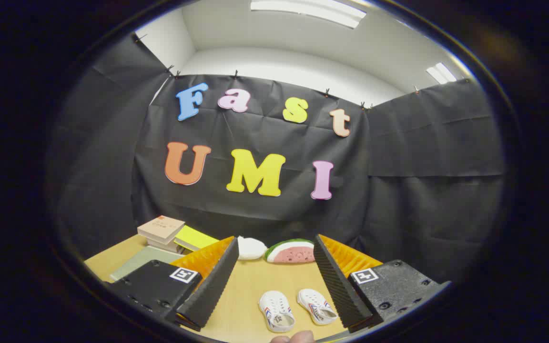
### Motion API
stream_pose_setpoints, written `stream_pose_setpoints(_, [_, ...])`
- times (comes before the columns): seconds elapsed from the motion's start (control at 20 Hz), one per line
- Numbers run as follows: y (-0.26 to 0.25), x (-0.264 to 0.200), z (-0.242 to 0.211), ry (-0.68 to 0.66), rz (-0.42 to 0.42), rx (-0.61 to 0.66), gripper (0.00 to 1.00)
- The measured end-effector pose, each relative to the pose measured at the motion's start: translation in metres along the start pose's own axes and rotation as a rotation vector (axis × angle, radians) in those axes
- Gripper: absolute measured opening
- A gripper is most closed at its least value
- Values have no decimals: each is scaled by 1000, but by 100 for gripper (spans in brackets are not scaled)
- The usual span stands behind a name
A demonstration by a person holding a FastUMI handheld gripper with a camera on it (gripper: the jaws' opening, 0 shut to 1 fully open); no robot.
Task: Open the storage box then place both shoes into the box .Put the left shoe in first, then the right shoe, with the right side of both shoes facing outward in a uniform manner.
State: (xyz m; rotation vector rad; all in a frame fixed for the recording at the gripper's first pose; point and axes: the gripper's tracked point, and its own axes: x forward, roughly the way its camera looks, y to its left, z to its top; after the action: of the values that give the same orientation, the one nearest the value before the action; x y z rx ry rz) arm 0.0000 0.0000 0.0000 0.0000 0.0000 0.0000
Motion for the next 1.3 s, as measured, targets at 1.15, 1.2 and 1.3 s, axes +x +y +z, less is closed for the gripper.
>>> stream_pose_setpoints(1.15, [-60, -19, -1, 24, -67, 37, 100])
stream_pose_setpoints(1.2, [-63, -21, -2, 28, -73, 34, 100])
stream_pose_setpoints(1.3, [-69, -25, -6, 36, -78, 46, 100])
